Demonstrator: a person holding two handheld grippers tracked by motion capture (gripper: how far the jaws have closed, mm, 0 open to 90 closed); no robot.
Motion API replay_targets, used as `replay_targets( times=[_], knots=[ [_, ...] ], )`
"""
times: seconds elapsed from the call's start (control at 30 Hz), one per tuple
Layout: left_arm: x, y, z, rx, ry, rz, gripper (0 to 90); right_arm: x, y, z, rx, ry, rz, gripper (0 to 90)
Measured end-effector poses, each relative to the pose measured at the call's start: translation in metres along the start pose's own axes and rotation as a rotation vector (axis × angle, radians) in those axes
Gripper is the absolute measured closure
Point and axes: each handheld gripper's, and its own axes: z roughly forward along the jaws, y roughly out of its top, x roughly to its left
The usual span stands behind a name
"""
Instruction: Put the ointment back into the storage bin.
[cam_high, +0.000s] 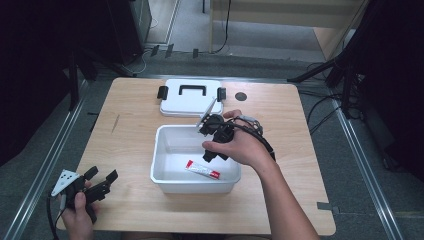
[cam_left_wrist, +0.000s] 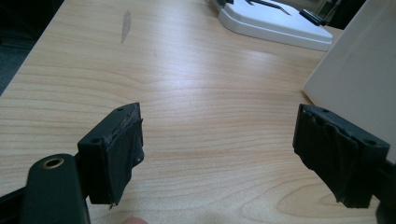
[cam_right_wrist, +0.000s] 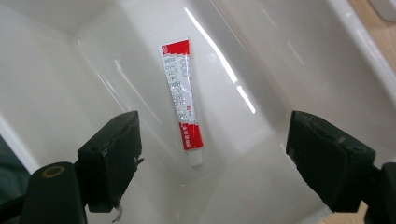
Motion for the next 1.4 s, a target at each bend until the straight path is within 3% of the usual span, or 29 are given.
replay_targets(
  times=[0.4,0.77,1.03,1.13,1.2,1.3,1.4],
  knots=[
    [0.0,0.0,0.0,0.001,0.002,0.001,16.9,-0.015,-0.025,-0.029,-0.05,-0.02,0.033,19.5],
    [0.0,0.0,0.0,0.001,0.005,0.003,16.9,-0.04,-0.071,-0.047,-0.083,-0.055,0.116,20.1],
    [-0.001,0.0,0.0,0.002,0.004,0.007,16.9,-0.057,-0.107,-0.044,-0.137,-0.067,0.178,22.5],
    [-0.001,0.0,0.0,0.002,0.006,0.006,16.9,-0.067,-0.131,-0.036,-0.174,-0.056,0.223,22.4],
    [-0.001,0.0,0.0,0.006,0.003,0.007,16.8,-0.069,-0.137,-0.033,-0.183,-0.059,0.231,22.3],
    [-0.001,0.0,0.0,0.006,0.007,0.009,16.9,-0.076,-0.159,-0.025,-0.236,-0.104,0.263,21.5],
    [-0.001,0.0,0.0,0.007,0.008,0.01,16.9,-0.078,-0.171,-0.022,-0.271,-0.115,0.279,20.7]
  ],
)
